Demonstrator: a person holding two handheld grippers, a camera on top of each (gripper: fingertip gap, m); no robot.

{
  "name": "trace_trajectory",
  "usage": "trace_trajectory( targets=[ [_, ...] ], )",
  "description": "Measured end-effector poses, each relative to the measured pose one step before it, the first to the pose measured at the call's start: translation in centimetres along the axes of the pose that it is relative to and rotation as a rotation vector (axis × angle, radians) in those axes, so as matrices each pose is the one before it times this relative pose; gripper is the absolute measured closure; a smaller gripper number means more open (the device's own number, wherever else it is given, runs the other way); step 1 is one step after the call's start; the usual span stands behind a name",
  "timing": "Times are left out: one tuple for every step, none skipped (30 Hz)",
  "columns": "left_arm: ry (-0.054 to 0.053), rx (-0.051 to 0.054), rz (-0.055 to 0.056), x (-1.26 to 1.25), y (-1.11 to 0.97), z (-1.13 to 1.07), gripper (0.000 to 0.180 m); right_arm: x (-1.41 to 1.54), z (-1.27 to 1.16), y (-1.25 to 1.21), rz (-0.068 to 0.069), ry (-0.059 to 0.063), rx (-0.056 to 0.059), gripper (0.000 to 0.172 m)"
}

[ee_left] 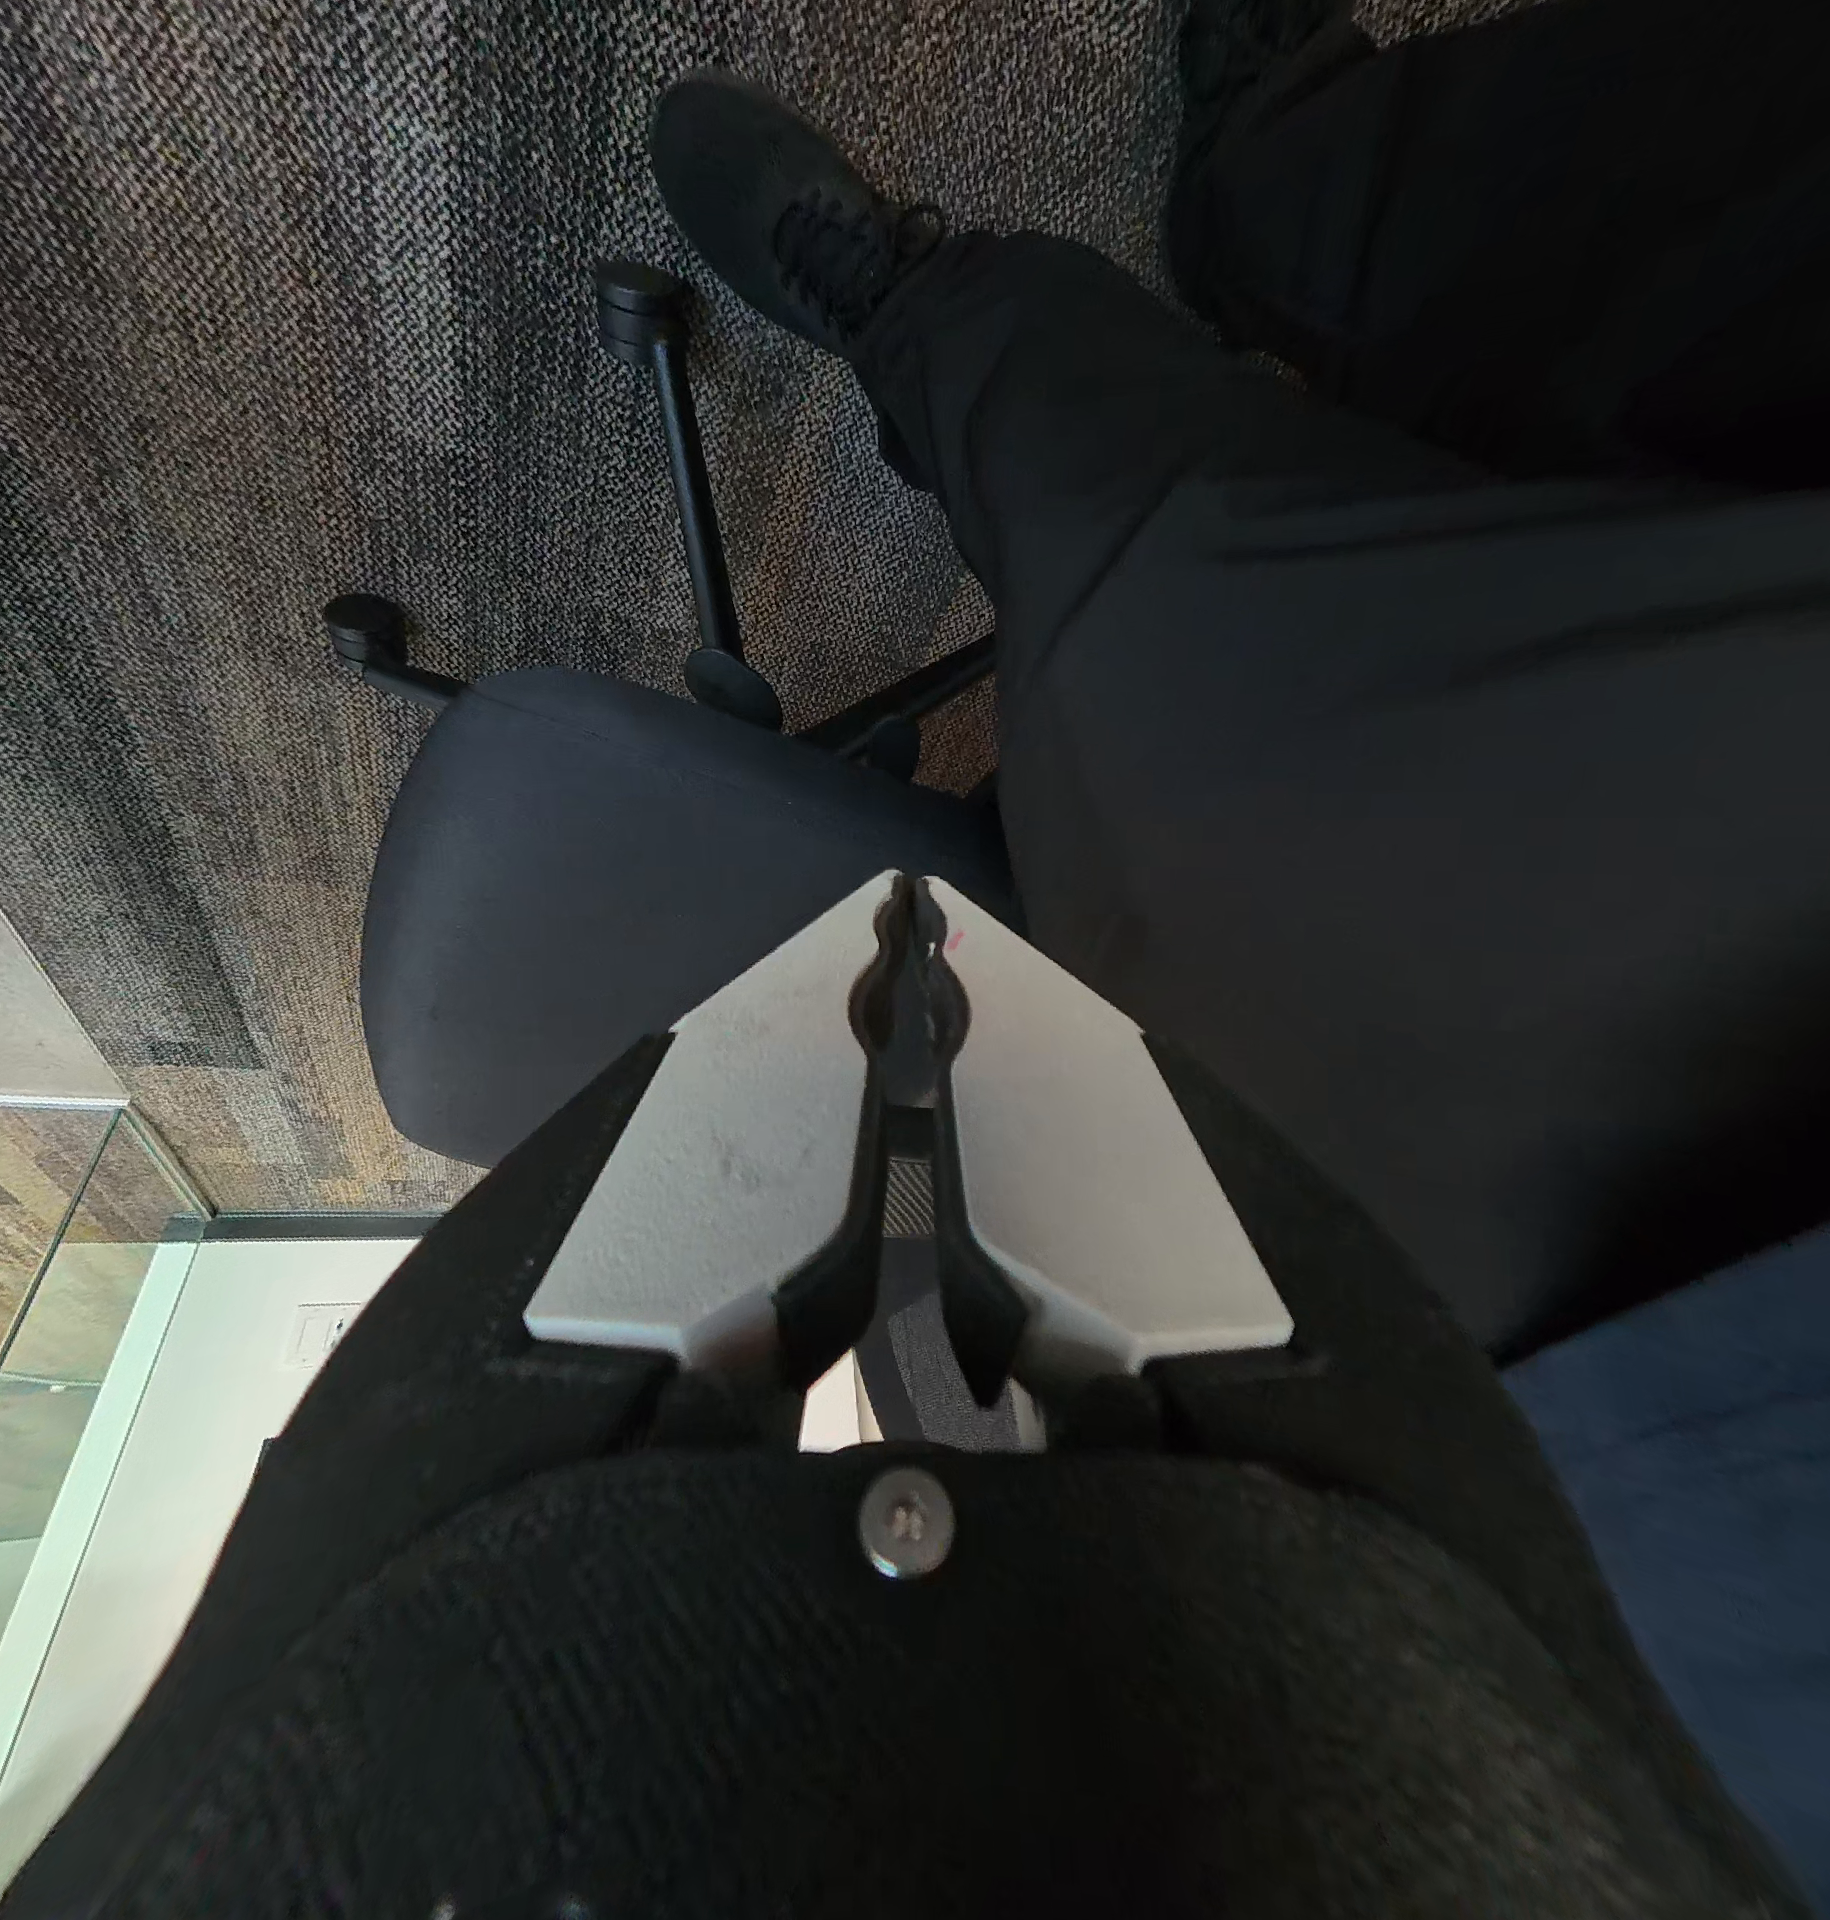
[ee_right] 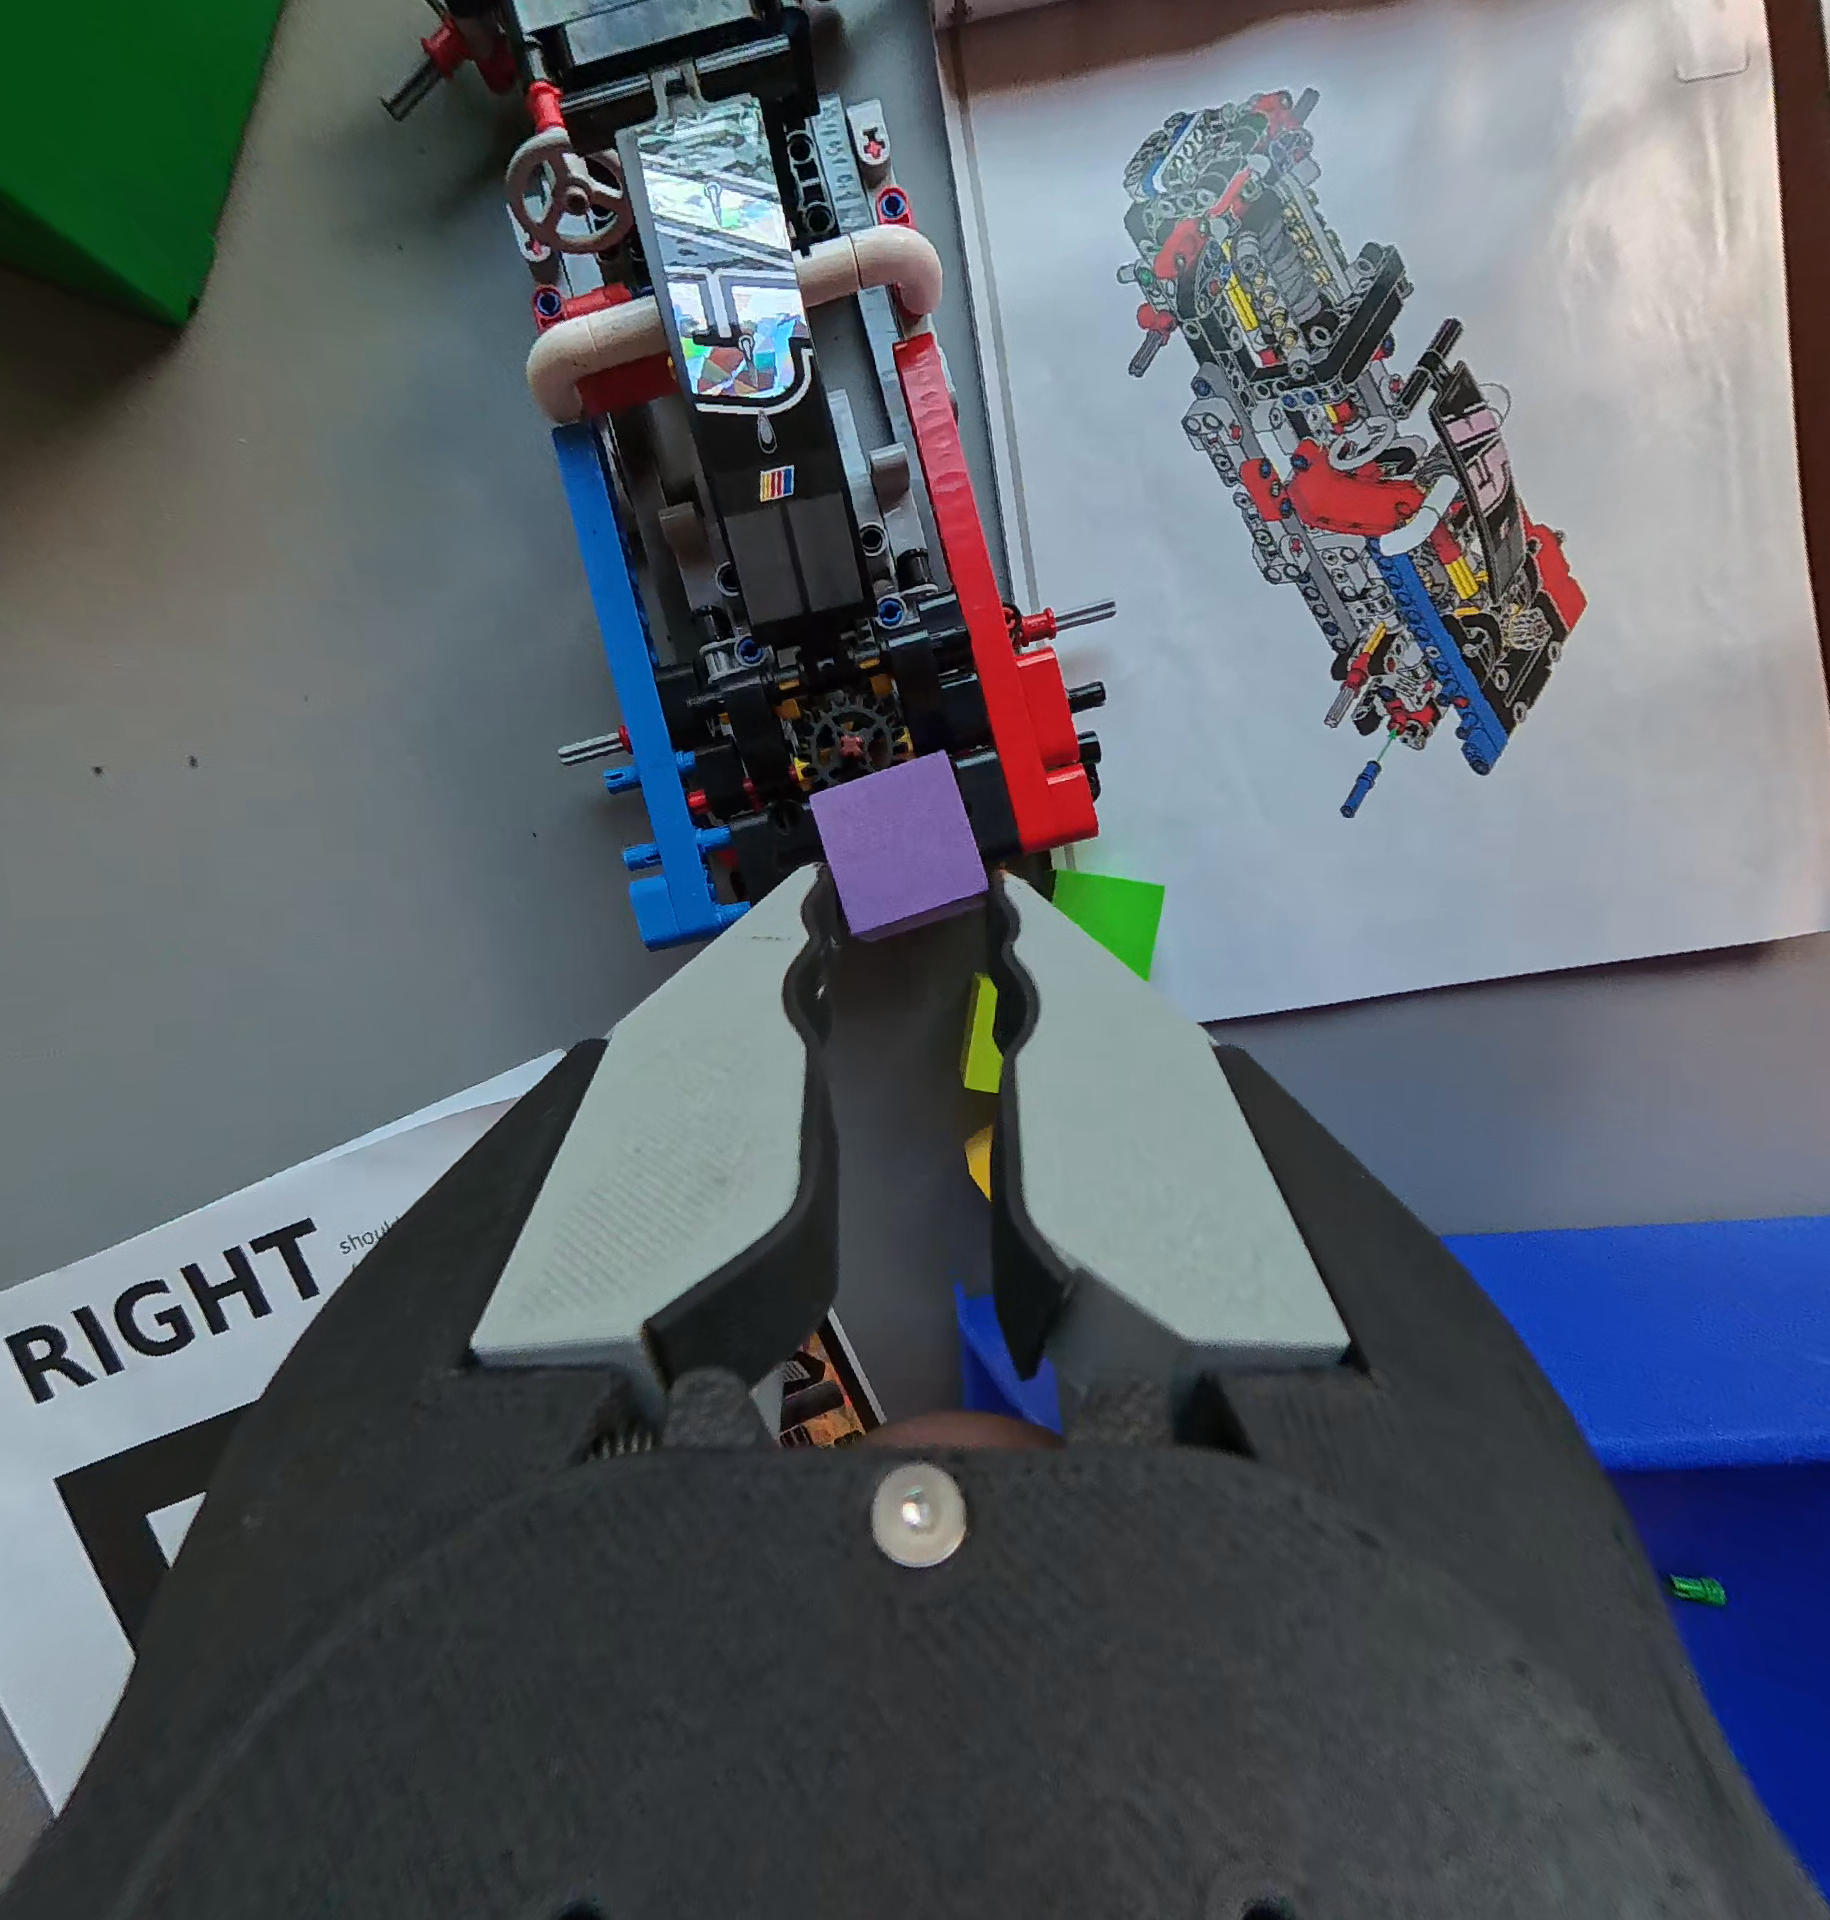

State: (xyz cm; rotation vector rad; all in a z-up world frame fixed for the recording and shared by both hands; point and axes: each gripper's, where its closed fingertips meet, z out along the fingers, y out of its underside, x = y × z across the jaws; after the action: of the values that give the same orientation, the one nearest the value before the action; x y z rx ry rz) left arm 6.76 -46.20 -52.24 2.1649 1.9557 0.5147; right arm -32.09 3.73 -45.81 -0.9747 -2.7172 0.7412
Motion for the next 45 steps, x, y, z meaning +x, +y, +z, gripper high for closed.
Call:
trace_trajectory(
  targets=[
    [0.0014, -0.0023, -0.0015, 0.028, 0.09, 0.082, 0.18, -0.024, -0.004, 0.026, 0.0019, -0.0021, -0.0001, 0.146],
    [0.0013, -0.0028, -0.0008, 0.02, 0.098, 0.078, 0.18, -0.073, -0.029, 0.022, 0.0065, -0.0082, 0.0016, 0.146],
    [0.0007, -0.0032, 0.0, 0.017, 0.111, 0.08, 0.18, -0.049, -0.084, 0.01, 0.0085, -0.0065, 0.0037, 0.146],
    [0.0001, -0.0027, 0.0004, -0.004, 0.099, 0.07, 0.18, 0.056, -0.163, -0.035, 0.005, 0.0017, 0.0052, 0.146],
    [-0.0002, -0.0018, -0.0003, -0.02, 0.072, 0.035, 0.18, 0.114, -0.219, -0.06, 0.0014, 0.0064, 0.0064, 0.146],
    [0.0006, -0.0003, -0.0018, -0.016, 0.042, 0.018, 0.18, 0.087, -0.224, -0.077, 0.0031, 0.0038, 0.0076, 0.146],
    [0.0007, 0.0002, -0.0025, -0.03, 0.031, 0.007, 0.18, 0.054, -0.203, -0.077, 0.007, -0.0004, 0.0071, 0.146],
    [0.0007, -0.0003, -0.0018, -0.038, 0.017, 0.005, 0.18, 0.032, -0.166, -0.082, 0.0086, -0.0014, 0.0066, 0.146],
    [-0.0004, -0.0007, -0.0005, -0.032, 0.013, -0.008, 0.18, 0.023, -0.132, -0.144, 0.0088, -0.0012, 0.0083, 0.146],
    [-0.0009, -0.0004, 0.0003, -0.036, -0.001, -0.009, 0.18, 0.003, -0.1, -0.215, 0.009, -0.0006, 0.0094, 0.146],
    [0.0001, -0.0001, 0.0004, -0.003, -0.023, -0.021, 0.18, -0.035, -0.057, -0.316, 0.0088, -0.0002, 0.0101, 0.146],
    [0.0002, 0.0004, 0.0007, -0.003, -0.038, -0.022, 0.18, -0.073, -0.024, -0.395, 0.0069, -0.0003, 0.0102, 0.146],
    [-0.0005, 0.0006, 0.0014, 0.002, -0.05, -0.031, 0.18, -0.139, 0.023, -0.471, 0.0042, -0.0009, 0.0106, 0.146],
    [-0.0012, 0.0001, 0.0016, -0.009, -0.046, -0.026, 0.18, -0.163, 0.059, -0.509, 0.0013, -0.0007, 0.0096, 0.146],
    [-0.0005, 0.0004, 0.001, -0.005, -0.055, -0.037, 0.18, -0.137, 0.089, -0.52, -0.0008, 0.002, 0.0084, 0.146],
    [0.0005, 0.002, 0.0002, 0.006, -0.077, -0.05, 0.18, -0.128, 0.102, -0.564, -0.0002, 0.0034, 0.0078, 0.146],
    [-0.0003, 0.0022, 0.0001, -0.004, -0.078, -0.057, 0.18, -0.167, 0.113, -0.636, 0.0013, -0.0001, 0.0097, 0.146],
    [-0.0006, 0.0019, 0.0004, -0.02, -0.057, -0.043, 0.18, -0.238, 0.128, -0.709, 0.0013, -0.0055, 0.0116, 0.146],
    [-0.0001, 0.0015, 0.0003, -0.012, -0.045, -0.033, 0.18, -0.238, 0.18, -0.704, 0.0004, -0.0058, 0.009, 0.146],
    [0.0, 0.0007, -0.0003, -0.005, -0.001, -0.015, 0.18, -0.205, 0.232, -0.651, -0.0023, -0.0037, 0.004, 0.147],
    [0.0001, -0.0001, -0.001, -0.02, 0.014, 0.0, 0.18, -0.203, 0.298, -0.608, -0.005, -0.0042, -0.0007, 0.146],
    [0.0007, -0.0004, -0.0013, 0.001, 0.036, 0.006, 0.18, -0.269, 0.338, -0.558, -0.0071, -0.0076, -0.0037, 0.147],
    [0.0005, 0.0, -0.001, -0.003, 0.039, 0.013, 0.18, -0.26, 0.36, -0.535, -0.0098, -0.007, -0.0043, 0.147],
    [0.0002, 0.0006, -0.001, -0.014, 0.049, 0.001, 0.18, -0.219, 0.383, -0.473, -0.0111, -0.0036, -0.0068, 0.147],
    [0.0004, 0.0005, -0.001, -0.021, 0.06, 0.004, 0.18, -0.187, 0.407, -0.361, -0.009, -0.0028, -0.0121, 0.147],
    [0.0005, -0.0001, -0.0016, -0.027, 0.072, 0.02, 0.18, -0.163, 0.432, -0.242, -0.0063, -0.0027, -0.0173, 0.147],
    [0.0002, -0.0005, -0.0026, -0.045, 0.081, 0.038, 0.18, -0.119, 0.448, -0.208, -0.0066, -0.0003, -0.0154, 0.147],
    [0.0008, -0.0009, -0.0035, -0.04, 0.087, 0.034, 0.18, -0.085, 0.42, -0.2, -0.0066, 0.0026, -0.0118, 0.147],
    [0.0012, -0.0004, -0.0039, -0.025, 0.076, 0.048, 0.18, -0.06, 0.411, -0.13, -0.0034, 0.003, -0.013, 0.147],
    [0.0012, 0.0001, -0.003, -0.008, 0.083, 0.038, 0.18, -0.094, 0.388, -0.115, -0.0004, -0.0001, -0.0123, 0.147],
    [0.0009, 0.0004, -0.0019, 0.011, 0.071, 0.03, 0.18, -0.094, 0.329, -0.14, -0.0006, 0.0002, -0.0073, 0.147],
    [0.001, -0.0001, -0.0009, 0.034, 0.074, 0.031, 0.18, -0.047, 0.281, -0.136, -0.0017, 0.0033, -0.0043, 0.147],
    [0.0005, 0.0003, -0.0002, 0.022, 0.069, 0.033, 0.18, 0.027, 0.262, -0.07, -0.0012, 0.0065, -0.006, 0.147],
    [0.0008, 0.0004, -0.001, 0.023, 0.063, 0.02, 0.18, -0.026, 0.223, -0.013, -0.0019, 0.0015, -0.0063, 0.147],
    [0.0014, 0.0003, -0.0025, 0.01, 0.064, 0.025, 0.18, -0.072, 0.192, 0.01, -0.0026, -0.0015, -0.0042, 0.146],
    [0.0016, 0.0011, -0.0028, 0.007, 0.057, 0.02, 0.18, 0.027, 0.124, -0.054, -0.003, 0.0038, 0.0031, 0.146],
    [0.001, 0.0008, -0.0025, -0.014, 0.053, 0.013, 0.18, 0.001, 0.035, -0.056, -0.0007, -0.0005, 0.0065, 0.147],
    [-0.0002, 0.0004, -0.0018, -0.036, 0.068, 0.014, 0.18, -0.083, 0.007, -0.03, 0.005, -0.0071, 0.005, 0.146],
    [-0.0001, -0.0002, -0.0019, -0.045, 0.063, 0.015, 0.18, -0.122, -0.046, 0.019, 0.0047, -0.0091, 0.0036, 0.145],
    [0.0008, -0.0002, -0.0025, -0.03, 0.069, 0.027, 0.18, -0.079, -0.086, 0.051, -0.0006, -0.003, 0.0045, 0.145],
    [0.0012, -0.0001, -0.0026, -0.014, 0.049, 0.021, 0.18, -0.04, -0.096, 0.107, -0.0044, 0.0013, 0.0044, 0.145],
    [0.0007, -0.0004, -0.0015, -0.012, 0.053, 0.044, 0.18, -0.071, -0.083, 0.147, -0.004, -0.0003, 0.0022, 0.144],
    [0.0005, -0.0021, 0.0008, 0.006, 0.057, 0.051, 0.18, -0.079, -0.067, 0.157, -0.0025, -0.0012, 0.0023, 0.144],
    [-0.0008, -0.0035, 0.0029, 0.01, 0.056, 0.06, 0.18, -0.065, -0.076, 0.132, -0.0014, -0.0006, 0.0025, 0.143],
    [-0.0009, -0.0035, 0.0036, 0.011, 0.043, 0.067, 0.18, -0.021, -0.084, 0.123, 0.0009, 0.0011, 0.0017, 0.143]
  ],
)
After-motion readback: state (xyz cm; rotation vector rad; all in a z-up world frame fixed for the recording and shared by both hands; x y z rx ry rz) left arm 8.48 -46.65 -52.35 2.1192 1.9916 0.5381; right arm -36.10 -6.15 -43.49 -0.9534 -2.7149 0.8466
